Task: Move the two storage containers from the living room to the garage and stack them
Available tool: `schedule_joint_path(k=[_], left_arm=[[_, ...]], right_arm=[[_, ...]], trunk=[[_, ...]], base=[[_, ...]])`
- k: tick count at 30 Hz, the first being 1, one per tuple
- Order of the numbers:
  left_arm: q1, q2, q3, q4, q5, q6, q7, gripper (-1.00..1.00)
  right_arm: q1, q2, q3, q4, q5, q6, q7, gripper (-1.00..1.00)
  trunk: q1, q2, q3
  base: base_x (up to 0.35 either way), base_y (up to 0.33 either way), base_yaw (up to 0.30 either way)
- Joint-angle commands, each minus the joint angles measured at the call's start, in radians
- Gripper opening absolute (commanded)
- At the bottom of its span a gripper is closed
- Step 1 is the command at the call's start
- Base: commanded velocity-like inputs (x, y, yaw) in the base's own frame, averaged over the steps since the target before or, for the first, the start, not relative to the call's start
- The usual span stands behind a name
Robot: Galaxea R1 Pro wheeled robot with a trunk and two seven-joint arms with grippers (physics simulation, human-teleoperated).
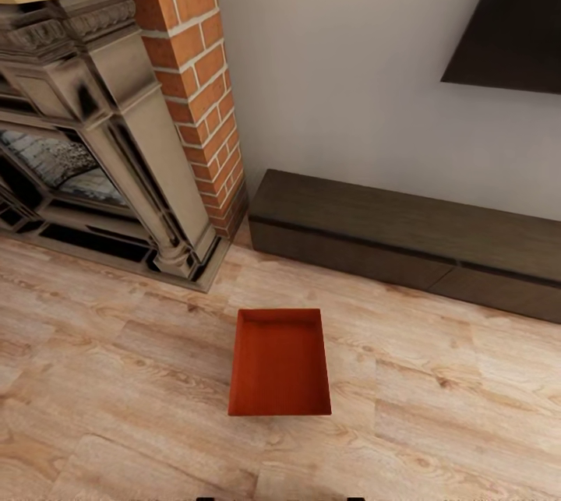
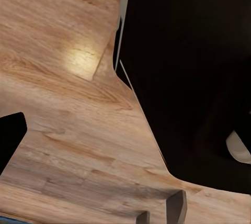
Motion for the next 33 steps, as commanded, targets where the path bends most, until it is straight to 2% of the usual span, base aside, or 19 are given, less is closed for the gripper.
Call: schedule_joint_path(k=[1,24,33], left_arm=[[0.000,0.000,0.004,0.000,0.005,-0.002,0.001,1.00],[0.000,-0.003,0.005,0.002,0.010,-0.001,0.001,1.00],[0.000,-0.007,0.005,0.004,0.011,0.001,-0.008,1.00]], right_arm=[[-0.001,0.000,0.007,0.002,-0.004,-0.004,0.003,1.00],[0.000,0.000,0.003,0.002,-0.012,-0.005,0.001,1.00],[0.000,0.001,0.002,0.002,-0.010,-0.005,-0.001,1.00]], trunk=[[0.000,-0.001,-0.002],[0.000,-0.001,-0.039],[0.000,-0.001,-0.042]], base=[[0.000,0.000,0.000],[0.000,0.000,0.000],[0.000,0.000,0.000]])
